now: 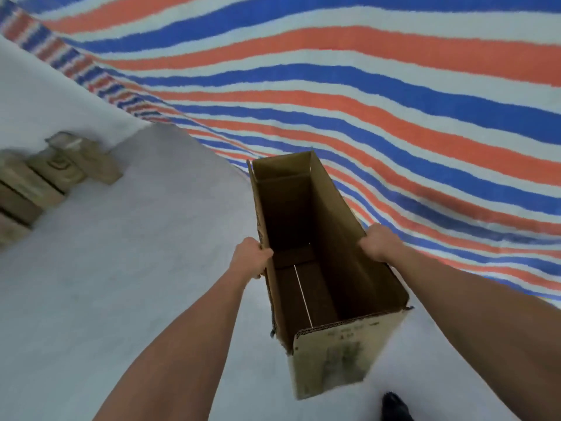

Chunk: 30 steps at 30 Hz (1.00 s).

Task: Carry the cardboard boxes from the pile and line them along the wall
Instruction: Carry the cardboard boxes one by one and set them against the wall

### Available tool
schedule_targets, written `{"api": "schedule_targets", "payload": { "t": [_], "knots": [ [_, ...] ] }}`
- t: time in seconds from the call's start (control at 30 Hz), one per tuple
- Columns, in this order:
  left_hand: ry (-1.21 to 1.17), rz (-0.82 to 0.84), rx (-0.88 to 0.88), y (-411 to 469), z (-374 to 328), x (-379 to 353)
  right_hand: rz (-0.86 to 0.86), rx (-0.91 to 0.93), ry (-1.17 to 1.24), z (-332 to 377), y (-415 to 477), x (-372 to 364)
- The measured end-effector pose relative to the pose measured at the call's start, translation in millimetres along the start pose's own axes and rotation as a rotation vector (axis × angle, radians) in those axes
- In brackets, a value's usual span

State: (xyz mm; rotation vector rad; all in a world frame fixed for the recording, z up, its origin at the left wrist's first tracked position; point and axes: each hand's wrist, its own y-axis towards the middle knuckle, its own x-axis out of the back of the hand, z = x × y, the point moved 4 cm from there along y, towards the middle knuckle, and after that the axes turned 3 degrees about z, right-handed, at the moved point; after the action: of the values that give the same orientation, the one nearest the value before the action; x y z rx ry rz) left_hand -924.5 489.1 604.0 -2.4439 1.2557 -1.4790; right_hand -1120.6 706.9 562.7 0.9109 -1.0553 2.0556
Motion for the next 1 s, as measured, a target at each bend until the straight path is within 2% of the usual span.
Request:
{"api": "schedule_targets", "payload": {
  "t": [0.2,0.3,0.4,0.67,0.87,0.97,1.0],
  "knots": [
    [-0.067,-0.121,0.114,29,53,82,-0.067,0.192,-0.283,129,47,5],
    [-0.101,-0.169,0.178,60,75,116,0.088,0.268,-0.223,193,101,-12],
    [-0.132,-0.206,0.230,91,89,150,0.146,0.341,-0.238,256,145,-18],
    [-0.263,-0.337,0.419,146,148,237,0.181,0.547,-0.351,435,209,-34],
    [-0.340,-0.430,0.527,184,222,300,0.234,0.761,-0.363,559,239,-94],
    [-0.334,-0.459,0.547,225,265,346,0.261,0.793,-0.372,627,265,-131],
    [-0.335,-0.456,0.542,229,267,350,0.272,0.801,-0.384,630,267,-132]
  ]
}}
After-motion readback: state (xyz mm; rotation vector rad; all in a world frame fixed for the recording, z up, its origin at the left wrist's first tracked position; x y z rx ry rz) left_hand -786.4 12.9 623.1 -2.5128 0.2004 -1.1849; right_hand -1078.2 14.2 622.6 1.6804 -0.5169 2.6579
